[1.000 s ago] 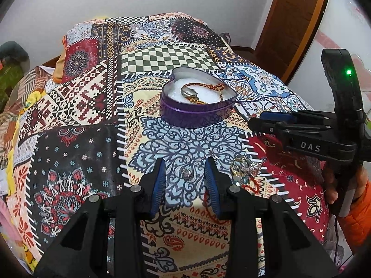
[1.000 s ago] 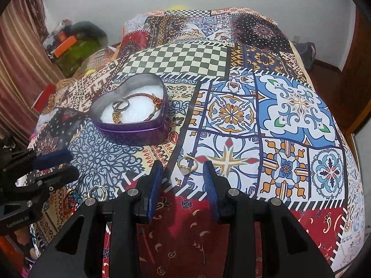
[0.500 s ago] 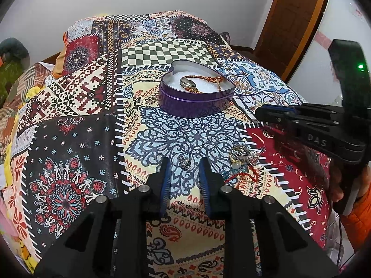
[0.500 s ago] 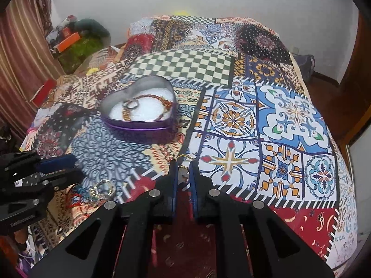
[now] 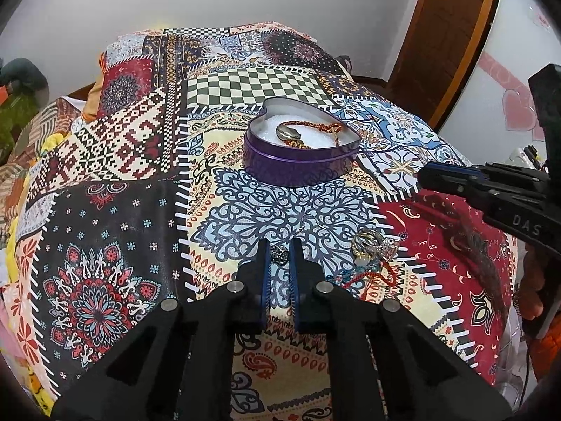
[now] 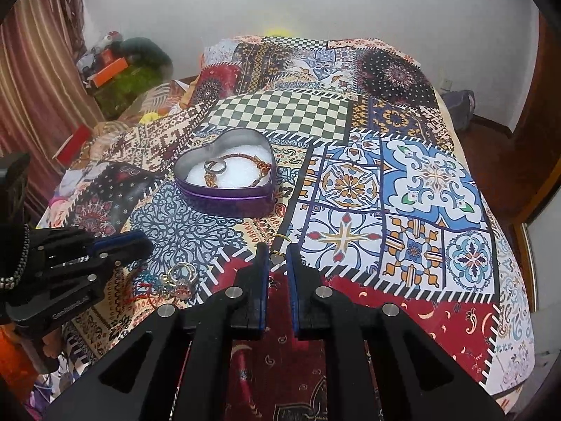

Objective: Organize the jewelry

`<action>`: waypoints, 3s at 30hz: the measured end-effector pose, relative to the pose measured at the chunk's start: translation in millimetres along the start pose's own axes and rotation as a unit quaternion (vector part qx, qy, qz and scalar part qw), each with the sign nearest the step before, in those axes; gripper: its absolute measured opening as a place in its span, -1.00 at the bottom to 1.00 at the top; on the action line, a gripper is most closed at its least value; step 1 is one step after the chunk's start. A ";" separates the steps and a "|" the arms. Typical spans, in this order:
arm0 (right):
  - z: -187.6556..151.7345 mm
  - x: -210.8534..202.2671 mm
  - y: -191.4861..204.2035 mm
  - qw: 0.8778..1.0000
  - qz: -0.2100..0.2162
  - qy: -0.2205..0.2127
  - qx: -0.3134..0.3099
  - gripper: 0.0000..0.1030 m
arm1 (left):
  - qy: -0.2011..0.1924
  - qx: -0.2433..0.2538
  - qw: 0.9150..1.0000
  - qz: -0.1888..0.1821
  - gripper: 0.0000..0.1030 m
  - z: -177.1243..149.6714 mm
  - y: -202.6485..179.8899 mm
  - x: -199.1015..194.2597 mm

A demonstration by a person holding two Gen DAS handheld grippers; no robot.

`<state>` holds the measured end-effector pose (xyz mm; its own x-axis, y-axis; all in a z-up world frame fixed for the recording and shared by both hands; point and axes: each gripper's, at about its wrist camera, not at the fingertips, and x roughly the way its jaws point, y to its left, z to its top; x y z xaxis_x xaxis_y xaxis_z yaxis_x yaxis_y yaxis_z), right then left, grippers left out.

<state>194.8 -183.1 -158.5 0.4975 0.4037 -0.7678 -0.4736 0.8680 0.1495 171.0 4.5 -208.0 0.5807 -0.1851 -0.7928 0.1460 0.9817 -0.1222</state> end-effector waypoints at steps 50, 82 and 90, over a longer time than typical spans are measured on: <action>56.8 9.5 25.8 0.997 0.042 -0.061 -0.021 -0.83 | -0.112 0.002 0.993 -0.027 -0.83 83.1 0.8 -28.0; 60.4 53.6 26.8 0.998 0.048 0.007 -0.049 -0.83 | -0.047 0.009 0.998 -0.031 -0.83 79.9 7.2 13.7; 58.8 48.4 35.0 0.997 0.035 0.006 -0.066 -0.73 | -0.057 0.003 0.998 -0.027 -0.82 79.8 11.9 -1.0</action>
<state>245.1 -116.2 -153.8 0.4513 0.4579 -0.7659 -0.5982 0.7922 0.1211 236.1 12.8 -161.1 0.6592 -0.2429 -0.7116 0.1846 0.9697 -0.1600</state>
